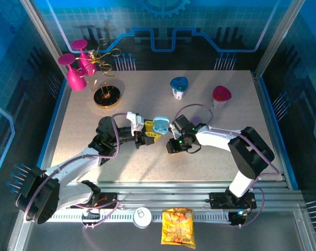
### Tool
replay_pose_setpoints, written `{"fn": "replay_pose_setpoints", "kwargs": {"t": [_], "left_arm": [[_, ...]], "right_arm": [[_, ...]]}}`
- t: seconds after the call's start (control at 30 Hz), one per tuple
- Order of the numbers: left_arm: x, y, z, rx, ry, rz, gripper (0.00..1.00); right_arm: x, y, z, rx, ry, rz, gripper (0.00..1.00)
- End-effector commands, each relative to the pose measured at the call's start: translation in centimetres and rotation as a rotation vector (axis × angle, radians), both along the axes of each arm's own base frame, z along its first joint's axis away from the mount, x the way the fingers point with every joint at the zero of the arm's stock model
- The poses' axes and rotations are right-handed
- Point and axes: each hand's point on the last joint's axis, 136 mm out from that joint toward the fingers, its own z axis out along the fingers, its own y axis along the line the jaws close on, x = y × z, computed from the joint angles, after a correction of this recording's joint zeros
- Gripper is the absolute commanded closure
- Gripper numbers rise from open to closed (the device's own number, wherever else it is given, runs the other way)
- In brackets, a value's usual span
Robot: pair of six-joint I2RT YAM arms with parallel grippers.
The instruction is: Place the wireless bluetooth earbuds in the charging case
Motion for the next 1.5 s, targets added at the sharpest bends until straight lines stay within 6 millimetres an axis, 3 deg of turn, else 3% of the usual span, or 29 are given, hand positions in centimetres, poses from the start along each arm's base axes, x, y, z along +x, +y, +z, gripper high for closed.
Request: {"fn": "replay_pose_setpoints", "kwargs": {"t": [0.0, 0.37, 0.57, 0.8, 1.23, 1.47], "left_arm": [[-0.3, 0.3, 0.9, -0.018, -0.036, -0.005, 0.65], [-0.5, 0.5, 0.9, -0.014, -0.047, 0.004, 0.66], [-0.4, 0.4, 1.1, -0.011, -0.057, 0.004, 0.65], [-0.5, 0.4, 1.5, -0.017, -0.062, -0.004, 0.66], [-0.9, 0.5, 2.2, -0.024, -0.073, -0.011, 0.65], [-1.1, 0.7, 2.0, -0.022, -0.073, -0.003, 0.66]], "right_arm": [[0.2, 1.0, 0.6, 0.012, -0.001, 0.034, 0.63], [1.0, 2.0, 2.0, 0.047, -0.042, 0.055, 0.59], [1.1, 0.1, 2.1, -0.088, -0.138, 0.045, 0.56], [0.0, -1.5, 1.2, -0.296, -0.160, 0.109, 0.65], [-0.6, 0.6, 0.2, -0.364, -0.168, 0.171, 0.75], [-0.7, 0.6, -0.4, -0.396, -0.165, 0.189, 0.76]]}}
